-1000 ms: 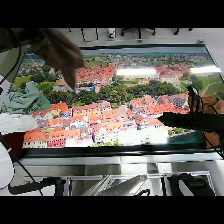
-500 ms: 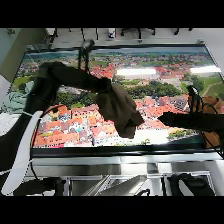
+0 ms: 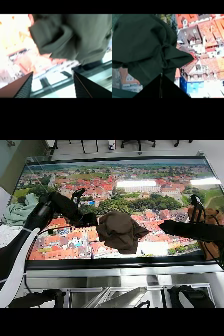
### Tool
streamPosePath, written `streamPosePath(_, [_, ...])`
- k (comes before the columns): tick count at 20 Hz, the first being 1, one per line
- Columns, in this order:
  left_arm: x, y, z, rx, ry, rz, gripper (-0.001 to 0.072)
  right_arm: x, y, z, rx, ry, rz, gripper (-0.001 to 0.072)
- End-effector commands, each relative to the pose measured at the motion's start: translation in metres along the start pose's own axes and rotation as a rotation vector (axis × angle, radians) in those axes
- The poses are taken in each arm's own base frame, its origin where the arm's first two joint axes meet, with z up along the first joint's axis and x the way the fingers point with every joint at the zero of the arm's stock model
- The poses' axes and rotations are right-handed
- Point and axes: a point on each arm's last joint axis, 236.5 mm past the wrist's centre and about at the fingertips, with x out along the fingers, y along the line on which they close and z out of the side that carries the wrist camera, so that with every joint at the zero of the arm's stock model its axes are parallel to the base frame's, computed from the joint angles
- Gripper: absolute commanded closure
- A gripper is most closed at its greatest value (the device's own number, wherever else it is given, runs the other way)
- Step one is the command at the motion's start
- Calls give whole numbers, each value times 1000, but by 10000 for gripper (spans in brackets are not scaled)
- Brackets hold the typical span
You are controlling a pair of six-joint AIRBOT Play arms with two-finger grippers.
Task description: Fold the shirts.
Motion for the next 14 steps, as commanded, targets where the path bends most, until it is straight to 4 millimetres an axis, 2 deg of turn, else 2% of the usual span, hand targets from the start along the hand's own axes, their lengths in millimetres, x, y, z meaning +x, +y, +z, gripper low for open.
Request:
streamPosePath(1, [14,14,-53,-60,15,-18,166,5,-1,-18,15,84,8,681])
streamPosePath(2, [27,9,-61,-73,-11,-47,166,11,-6,-36,34,160,4,588])
streamPosePath(3, [40,0,-63,-99,-53,-92,166,19,-14,-55,62,224,-5,354])
streamPosePath(4, [53,-7,-64,-119,-84,-124,166,28,-23,-70,96,270,-11,246])
streamPosePath(6, [81,-14,-65,-117,-108,-128,166,44,-34,-94,157,343,-11,249])
streamPosePath(8, [104,-15,-61,-111,-90,-111,166,57,-38,-108,176,400,-5,249])
streamPosePath(11, [120,-21,-41,-102,-68,-104,167,79,-40,-125,170,467,-24,250])
streamPosePath(14, [132,-25,-40,-78,13,-102,167,107,-34,-144,156,510,-31,250])
